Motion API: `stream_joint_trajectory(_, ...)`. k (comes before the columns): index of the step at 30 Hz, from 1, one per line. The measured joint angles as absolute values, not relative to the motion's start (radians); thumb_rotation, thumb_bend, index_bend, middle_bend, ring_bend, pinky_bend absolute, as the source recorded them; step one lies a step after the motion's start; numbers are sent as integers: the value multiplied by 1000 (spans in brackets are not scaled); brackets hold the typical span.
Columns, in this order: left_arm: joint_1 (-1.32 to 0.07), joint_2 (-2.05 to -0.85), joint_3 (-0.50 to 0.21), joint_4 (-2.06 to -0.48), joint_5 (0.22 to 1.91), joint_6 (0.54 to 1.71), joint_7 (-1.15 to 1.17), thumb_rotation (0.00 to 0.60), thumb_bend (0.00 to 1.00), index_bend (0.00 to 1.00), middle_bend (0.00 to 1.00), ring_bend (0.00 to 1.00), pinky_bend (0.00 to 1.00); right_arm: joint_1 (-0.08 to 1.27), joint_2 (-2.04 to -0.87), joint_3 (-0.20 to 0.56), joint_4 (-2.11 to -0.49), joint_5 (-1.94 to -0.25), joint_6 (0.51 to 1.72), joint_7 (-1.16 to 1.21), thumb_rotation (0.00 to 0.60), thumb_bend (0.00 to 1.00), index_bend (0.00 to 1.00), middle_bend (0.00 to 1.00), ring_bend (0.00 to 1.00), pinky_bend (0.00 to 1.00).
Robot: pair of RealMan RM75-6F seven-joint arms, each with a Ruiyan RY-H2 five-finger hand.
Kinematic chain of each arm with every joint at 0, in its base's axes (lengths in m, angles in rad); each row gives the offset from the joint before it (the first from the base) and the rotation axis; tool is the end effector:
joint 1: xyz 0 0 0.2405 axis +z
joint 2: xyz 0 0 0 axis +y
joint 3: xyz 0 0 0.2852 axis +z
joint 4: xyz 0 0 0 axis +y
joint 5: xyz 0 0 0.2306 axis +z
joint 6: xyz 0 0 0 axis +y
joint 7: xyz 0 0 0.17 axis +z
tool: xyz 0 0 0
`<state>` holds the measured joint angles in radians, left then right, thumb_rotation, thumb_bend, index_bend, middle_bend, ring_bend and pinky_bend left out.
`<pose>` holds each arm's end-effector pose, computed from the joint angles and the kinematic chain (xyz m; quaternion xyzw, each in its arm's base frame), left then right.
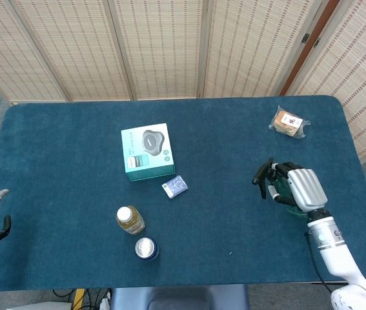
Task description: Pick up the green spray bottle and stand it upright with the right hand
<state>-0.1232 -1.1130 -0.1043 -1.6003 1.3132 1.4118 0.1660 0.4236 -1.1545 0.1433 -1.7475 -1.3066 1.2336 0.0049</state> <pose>-0.3675 0.2353 0.1665 -0.5789 -0.3738 -0.3109 0.6547 -0.2477 -0.3252 0.1101 0.6185 -0.4332 0.4540 0.4730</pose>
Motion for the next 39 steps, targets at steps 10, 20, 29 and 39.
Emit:
stream_joint_trajectory(10, -120, -1099, -102, -1601, 1308, 1397, 110, 600, 507, 156, 0, 0, 0, 400, -1177, 156, -1686, -1416, 1283, 212, 600, 351, 413, 524, 359, 448)
stream_joint_trajectory(20, -118, -1099, -98, -1574, 1305, 1388, 88, 600, 507, 156, 0, 0, 0, 384, -1273, 151, -1560, -1542, 1400, 431, 600, 351, 413, 524, 360, 448)
stream_joint_trajectory(29, -119, -1112, -93, -1545, 1299, 1375, 83, 600, 508, 156, 0, 0, 0, 369, -1371, 150, -1415, -1598, 1498, 656, 600, 349, 413, 524, 360, 448)
stream_joint_trajectory(39, -121, -1134, -90, -1498, 1283, 1351, 70, 600, 507, 156, 0, 0, 0, 349, -1473, 150, -1202, -1605, 1581, 990, 600, 347, 413, 524, 360, 448)
